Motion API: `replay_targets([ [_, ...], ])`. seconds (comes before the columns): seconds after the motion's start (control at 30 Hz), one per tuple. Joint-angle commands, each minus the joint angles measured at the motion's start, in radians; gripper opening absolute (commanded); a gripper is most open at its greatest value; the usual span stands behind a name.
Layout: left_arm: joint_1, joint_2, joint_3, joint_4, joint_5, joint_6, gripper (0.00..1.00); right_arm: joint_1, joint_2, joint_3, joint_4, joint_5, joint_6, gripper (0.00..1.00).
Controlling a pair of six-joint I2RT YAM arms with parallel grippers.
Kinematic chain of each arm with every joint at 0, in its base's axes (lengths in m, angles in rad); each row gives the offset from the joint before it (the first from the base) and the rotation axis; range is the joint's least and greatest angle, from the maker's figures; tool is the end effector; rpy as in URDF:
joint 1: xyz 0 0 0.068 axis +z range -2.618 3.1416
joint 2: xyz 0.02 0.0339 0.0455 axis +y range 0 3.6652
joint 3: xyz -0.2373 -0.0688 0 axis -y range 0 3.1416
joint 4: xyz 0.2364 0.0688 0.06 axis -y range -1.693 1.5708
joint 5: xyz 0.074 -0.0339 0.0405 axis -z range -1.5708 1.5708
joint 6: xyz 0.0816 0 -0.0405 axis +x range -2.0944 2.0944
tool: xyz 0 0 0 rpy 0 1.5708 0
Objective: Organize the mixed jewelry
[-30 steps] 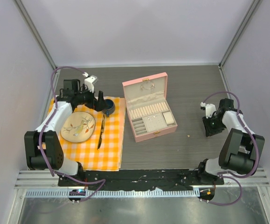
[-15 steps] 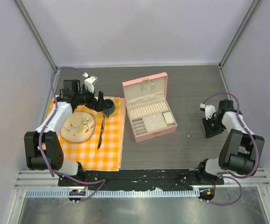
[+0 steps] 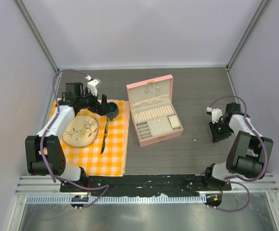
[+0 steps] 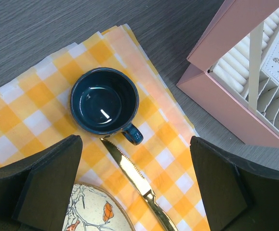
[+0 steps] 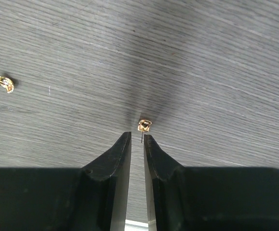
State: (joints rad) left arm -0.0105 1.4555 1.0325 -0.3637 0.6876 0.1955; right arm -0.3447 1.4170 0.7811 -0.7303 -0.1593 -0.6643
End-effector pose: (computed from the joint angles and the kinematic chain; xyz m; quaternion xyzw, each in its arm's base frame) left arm 0.3291 -0.0552 0.2099 0.2176 0.8522 -0.2769 0.3870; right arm 0.2311 -0.0692 0.1045 -0.1658 0.9777 0.0201 0.1274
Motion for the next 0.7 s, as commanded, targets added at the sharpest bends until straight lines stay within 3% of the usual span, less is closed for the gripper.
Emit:
replay_targets([
  [0.0,0.007,-0.024,-0.006,0.042,-0.002,0.012,1.00,-0.005,0.016,0.007,0.029,0.001,-0.001,0.22],
  [0.23,0.007,-0.018,-0.006,0.042,-0.013,0.016,1.00,-0.007,0.036,0.020,0.034,-0.003,0.008,0.18],
  [0.67,0.006,-0.011,-0.009,0.052,-0.011,0.016,1.00,-0.005,0.048,0.040,0.037,-0.013,0.019,0.01],
])
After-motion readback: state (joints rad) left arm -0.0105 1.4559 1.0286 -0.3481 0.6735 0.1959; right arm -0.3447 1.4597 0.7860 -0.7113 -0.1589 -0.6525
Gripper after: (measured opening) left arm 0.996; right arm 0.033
